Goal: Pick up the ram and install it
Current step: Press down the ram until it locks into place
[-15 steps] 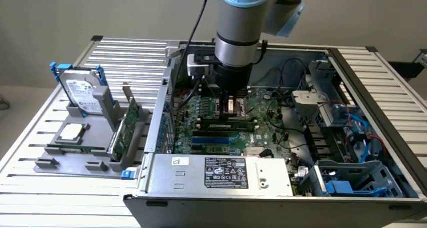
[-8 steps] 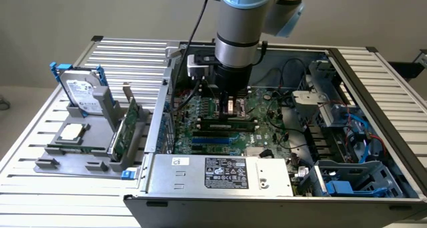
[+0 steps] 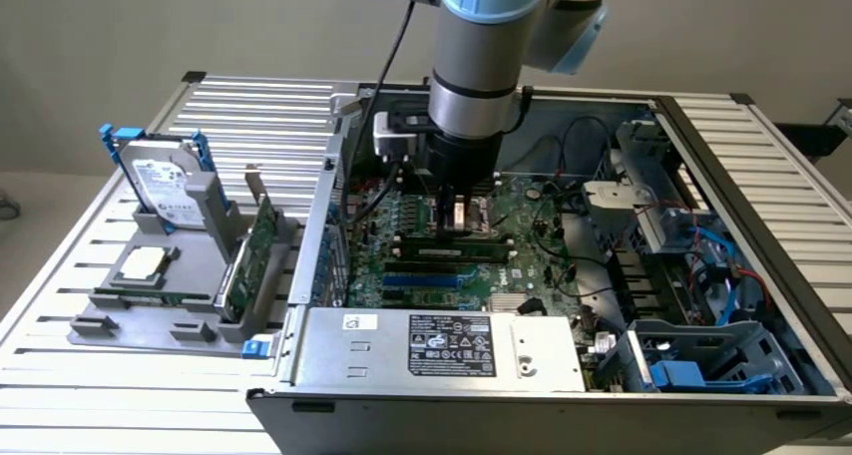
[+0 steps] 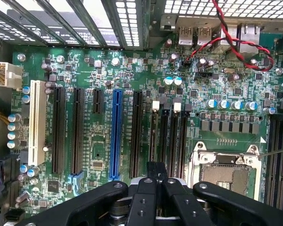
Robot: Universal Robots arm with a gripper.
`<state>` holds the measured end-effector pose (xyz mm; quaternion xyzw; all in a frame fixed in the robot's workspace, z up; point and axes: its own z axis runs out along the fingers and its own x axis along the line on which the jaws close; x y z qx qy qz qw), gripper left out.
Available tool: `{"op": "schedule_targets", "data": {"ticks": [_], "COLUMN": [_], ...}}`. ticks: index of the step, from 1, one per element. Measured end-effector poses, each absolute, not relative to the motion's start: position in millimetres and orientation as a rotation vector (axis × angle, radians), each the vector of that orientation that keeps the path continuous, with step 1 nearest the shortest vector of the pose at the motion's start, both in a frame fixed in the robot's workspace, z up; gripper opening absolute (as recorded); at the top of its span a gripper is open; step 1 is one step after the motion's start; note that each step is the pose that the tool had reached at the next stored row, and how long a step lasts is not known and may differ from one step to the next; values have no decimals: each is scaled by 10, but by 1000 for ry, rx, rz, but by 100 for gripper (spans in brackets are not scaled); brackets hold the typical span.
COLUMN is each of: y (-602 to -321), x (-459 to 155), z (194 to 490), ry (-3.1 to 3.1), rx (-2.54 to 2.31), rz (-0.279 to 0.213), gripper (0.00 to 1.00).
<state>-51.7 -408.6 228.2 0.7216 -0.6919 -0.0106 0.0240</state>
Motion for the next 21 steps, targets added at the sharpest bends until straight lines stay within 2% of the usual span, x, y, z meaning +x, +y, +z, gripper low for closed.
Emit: {"op": "schedule_targets", "data": {"ticks": [9,21], "y": [-4085,-4085], "x": [-513,-415], "z": [2237,2380], "ry": [-2139,-2130], "rx": [2232,2222], "rz": [-43,-63], "gripper": [11,11]}}
